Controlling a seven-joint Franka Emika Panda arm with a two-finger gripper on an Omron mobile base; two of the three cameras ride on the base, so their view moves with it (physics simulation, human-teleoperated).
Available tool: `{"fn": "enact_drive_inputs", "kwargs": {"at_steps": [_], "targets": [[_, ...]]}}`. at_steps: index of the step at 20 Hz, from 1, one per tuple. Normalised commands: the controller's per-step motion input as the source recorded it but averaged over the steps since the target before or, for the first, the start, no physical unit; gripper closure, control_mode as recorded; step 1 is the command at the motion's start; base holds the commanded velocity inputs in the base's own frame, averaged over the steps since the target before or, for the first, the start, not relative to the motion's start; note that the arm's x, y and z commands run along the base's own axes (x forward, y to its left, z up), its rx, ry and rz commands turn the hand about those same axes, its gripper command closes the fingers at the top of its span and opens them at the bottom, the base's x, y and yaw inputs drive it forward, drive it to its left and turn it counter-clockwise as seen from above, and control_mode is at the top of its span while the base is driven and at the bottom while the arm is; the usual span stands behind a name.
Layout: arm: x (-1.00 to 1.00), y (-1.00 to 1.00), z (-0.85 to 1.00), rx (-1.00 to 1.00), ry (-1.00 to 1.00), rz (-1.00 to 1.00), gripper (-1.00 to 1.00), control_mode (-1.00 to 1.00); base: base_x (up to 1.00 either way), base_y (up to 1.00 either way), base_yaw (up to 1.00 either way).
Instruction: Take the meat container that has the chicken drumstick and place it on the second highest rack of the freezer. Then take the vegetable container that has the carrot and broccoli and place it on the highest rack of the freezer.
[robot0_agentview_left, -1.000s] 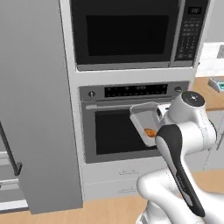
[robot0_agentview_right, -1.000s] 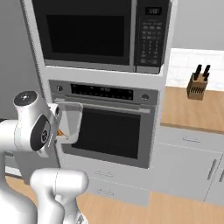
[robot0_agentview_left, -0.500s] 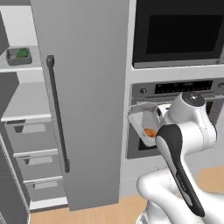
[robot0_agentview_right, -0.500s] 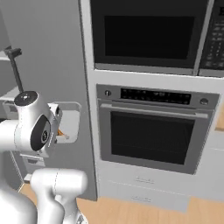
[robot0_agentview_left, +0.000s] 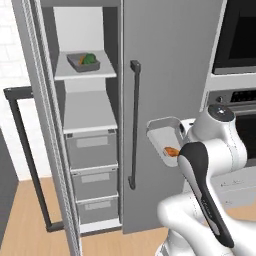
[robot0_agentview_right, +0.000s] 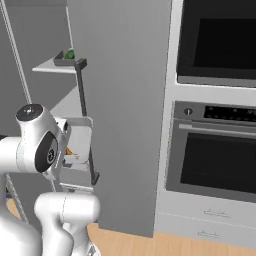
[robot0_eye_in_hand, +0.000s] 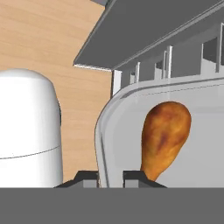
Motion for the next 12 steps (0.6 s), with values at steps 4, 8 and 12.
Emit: {"fn": "enact_drive_inputs", "kwargs": {"at_steps": [4,8,12], "targets": [[0.0,0.0,0.0,0.0,0.0,0.0,1.0,1.0,0.0,0.54,0.0],[0.0,0.0,0.0,0.0,0.0,0.0,1.0,1.0,0.01,0.05,0.07],[0.0,0.0,0.0,0.0,0.0,0.0,1.0,1.0,0.01,0.01,0.06]]}}
